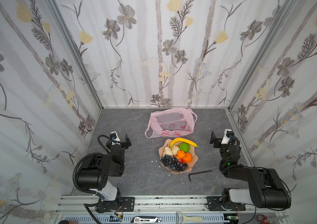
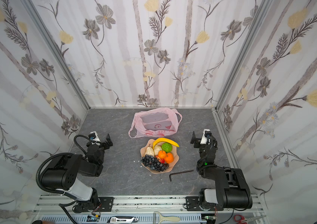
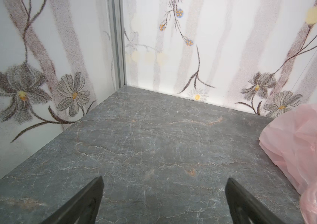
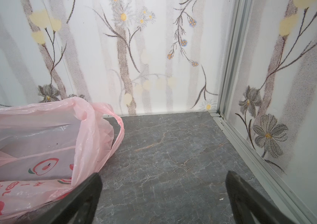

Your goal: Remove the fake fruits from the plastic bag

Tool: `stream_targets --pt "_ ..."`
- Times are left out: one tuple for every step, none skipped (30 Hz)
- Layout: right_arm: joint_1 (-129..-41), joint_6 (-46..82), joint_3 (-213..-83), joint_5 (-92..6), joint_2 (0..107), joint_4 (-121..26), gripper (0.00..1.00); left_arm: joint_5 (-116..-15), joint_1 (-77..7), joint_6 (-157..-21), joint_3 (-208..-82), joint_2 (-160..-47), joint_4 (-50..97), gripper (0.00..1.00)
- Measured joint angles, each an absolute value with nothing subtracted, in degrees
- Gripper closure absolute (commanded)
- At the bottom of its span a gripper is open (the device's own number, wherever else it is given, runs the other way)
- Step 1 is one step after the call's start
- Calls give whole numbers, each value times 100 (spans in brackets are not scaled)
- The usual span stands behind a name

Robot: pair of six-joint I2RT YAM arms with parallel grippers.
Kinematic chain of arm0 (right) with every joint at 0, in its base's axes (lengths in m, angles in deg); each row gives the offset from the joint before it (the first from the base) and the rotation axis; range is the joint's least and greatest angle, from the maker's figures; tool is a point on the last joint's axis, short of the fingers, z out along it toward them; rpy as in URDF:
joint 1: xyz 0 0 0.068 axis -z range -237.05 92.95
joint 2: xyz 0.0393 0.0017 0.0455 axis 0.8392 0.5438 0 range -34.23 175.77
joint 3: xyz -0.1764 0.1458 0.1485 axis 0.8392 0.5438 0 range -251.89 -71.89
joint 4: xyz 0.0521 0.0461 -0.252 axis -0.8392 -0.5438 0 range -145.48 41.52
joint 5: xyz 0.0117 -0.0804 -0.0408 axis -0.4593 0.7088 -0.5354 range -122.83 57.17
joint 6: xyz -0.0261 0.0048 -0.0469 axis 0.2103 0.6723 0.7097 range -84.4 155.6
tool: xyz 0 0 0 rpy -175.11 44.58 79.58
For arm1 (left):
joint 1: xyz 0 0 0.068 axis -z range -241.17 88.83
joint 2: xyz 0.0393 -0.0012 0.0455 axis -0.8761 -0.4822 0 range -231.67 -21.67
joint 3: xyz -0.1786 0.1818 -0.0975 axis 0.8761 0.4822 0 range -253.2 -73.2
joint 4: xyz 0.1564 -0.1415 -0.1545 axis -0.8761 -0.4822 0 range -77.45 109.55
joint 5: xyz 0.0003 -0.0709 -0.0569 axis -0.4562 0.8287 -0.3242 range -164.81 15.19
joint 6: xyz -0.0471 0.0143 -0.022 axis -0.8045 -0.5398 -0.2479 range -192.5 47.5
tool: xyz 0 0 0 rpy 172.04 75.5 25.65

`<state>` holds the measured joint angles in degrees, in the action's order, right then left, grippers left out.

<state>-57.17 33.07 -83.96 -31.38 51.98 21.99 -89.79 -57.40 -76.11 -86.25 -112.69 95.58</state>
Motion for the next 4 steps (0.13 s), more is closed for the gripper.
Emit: stream_targets --pt "-5744 3307 -8396 -3133 5198 2199 0 -8979 -5740 -7614 -8625 -11269 9563 0" --pt "-5783 3307 -8396 -3039 5198 2199 0 -8979 -5738 -7614 -8625 -11269 9563 0" --pt "-5829 3307 -8394 -2936 5198 2204 0 -8979 -5738 -7614 -8625 -11269 9563 0" --pt "-5846 3307 -8383 -2921 5198 2219 0 -8979 -5738 -7614 -8625 -11269 9563 0"
